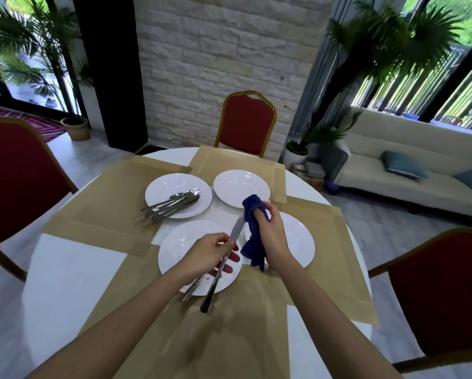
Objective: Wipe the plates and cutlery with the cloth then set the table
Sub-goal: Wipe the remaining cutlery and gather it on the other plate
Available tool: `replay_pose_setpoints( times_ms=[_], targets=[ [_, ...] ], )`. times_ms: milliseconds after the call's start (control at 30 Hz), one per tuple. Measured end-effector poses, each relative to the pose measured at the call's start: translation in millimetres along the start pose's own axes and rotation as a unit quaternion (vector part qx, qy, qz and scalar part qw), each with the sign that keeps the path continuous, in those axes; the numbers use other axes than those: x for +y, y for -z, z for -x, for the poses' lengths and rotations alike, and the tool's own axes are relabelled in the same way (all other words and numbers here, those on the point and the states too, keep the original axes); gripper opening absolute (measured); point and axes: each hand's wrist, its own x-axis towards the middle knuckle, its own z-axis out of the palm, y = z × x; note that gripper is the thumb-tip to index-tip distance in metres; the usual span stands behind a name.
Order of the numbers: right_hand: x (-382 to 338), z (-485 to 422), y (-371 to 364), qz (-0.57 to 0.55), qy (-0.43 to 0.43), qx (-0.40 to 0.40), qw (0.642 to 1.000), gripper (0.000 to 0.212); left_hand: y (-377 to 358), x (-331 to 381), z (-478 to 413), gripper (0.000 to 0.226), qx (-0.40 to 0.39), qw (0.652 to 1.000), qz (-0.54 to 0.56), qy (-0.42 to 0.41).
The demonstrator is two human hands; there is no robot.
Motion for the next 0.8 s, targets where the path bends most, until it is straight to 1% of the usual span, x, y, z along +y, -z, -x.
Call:
replay_pose_setpoints(
  times_ms=[67, 167, 233, 300, 400, 467, 533, 633, 800],
  targets=[
    [5.7, -1.1, 7.6, -0.070, -0.064, 0.001, 0.996, 0.014, 1.2, 1.9, -5.0, 0.026, 0.028, 0.999, 0.030, 0.001],
    [27.2, 1.3, 16.6, -0.025, -0.141, -0.015, 0.990, 0.021, 6.7, 6.8, -11.1, 0.023, 0.075, 0.992, 0.099, -0.016],
    [43.2, 8.5, 17.0, -0.047, -0.172, -0.060, 0.982, 0.028, 9.3, 11.9, -14.0, 0.019, 0.084, 0.989, 0.113, -0.044],
    [49.0, 20.7, 14.6, -0.121, -0.200, -0.123, 0.964, 0.035, 7.8, 14.7, -14.7, 0.019, 0.076, 0.986, 0.134, -0.066],
    [49.2, 35.8, 8.9, -0.248, -0.251, -0.189, 0.916, 0.038, 2.9, 7.6, -21.8, 0.018, 0.076, 0.986, 0.129, -0.067],
    [45.3, 44.2, 2.1, -0.276, -0.252, -0.212, 0.903, 0.035, 0.6, 3.8, -24.5, 0.017, 0.084, 0.988, 0.117, -0.050],
    [45.5, 47.6, -3.1, -0.252, -0.217, -0.208, 0.920, 0.027, -1.8, -2.3, -30.0, 0.014, 0.097, 0.986, 0.130, -0.046],
    [45.0, 46.7, -6.3, -0.192, -0.172, -0.199, 0.945, 0.026, -2.9, -2.0, -31.7, 0.015, 0.115, 0.978, 0.168, -0.043],
    [40.1, 45.7, -3.3, -0.117, -0.169, -0.252, 0.946, 0.012, 9.3, -3.6, -44.9, 0.013, 0.210, 0.948, 0.240, 0.011]
  ],
)
